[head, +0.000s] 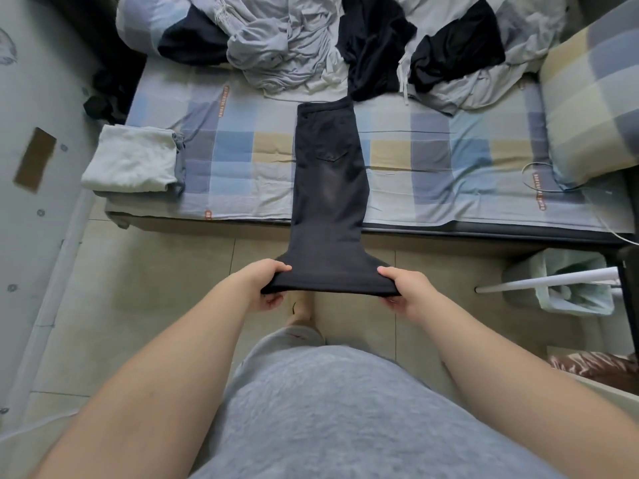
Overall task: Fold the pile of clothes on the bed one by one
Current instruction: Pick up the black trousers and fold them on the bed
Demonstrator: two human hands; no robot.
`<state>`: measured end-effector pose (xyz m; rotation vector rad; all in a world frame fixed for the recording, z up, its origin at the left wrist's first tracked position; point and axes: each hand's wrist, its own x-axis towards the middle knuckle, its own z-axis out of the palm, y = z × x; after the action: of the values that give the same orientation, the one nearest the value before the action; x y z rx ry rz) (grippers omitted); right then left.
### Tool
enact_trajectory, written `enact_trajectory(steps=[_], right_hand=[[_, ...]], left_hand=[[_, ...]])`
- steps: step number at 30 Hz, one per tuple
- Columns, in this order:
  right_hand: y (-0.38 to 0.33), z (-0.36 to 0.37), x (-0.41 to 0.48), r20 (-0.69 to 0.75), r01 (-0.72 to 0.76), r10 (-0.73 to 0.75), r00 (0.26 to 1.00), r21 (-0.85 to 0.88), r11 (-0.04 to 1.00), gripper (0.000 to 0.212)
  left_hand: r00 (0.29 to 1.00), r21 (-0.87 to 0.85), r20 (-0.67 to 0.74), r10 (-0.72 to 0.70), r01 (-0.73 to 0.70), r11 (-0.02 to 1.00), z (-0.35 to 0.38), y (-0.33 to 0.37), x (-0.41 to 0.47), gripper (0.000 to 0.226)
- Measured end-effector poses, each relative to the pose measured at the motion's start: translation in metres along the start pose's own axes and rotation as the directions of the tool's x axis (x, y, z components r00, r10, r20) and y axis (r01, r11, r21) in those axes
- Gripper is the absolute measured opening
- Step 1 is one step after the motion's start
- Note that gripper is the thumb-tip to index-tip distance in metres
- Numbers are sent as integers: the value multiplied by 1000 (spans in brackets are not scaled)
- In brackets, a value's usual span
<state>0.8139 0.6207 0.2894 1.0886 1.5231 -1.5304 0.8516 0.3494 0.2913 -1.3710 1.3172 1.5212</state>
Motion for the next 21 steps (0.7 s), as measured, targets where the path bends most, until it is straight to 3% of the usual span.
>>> enact_trajectory(steps=[5,10,21], right_hand=[[-74,23,12,23,63,-65,998,73,995,9],[-162,56,45,18,57,-60,998,135,989,13],[-350,152,176,-98,24,-3,995,206,978,9]], left_hand=[[995,-178,70,77,-64,982,8,66,2,14],[987,-304,113,113,-74,950,9,154,27,17],[991,-382,133,17,35,923,10,394,130,17]])
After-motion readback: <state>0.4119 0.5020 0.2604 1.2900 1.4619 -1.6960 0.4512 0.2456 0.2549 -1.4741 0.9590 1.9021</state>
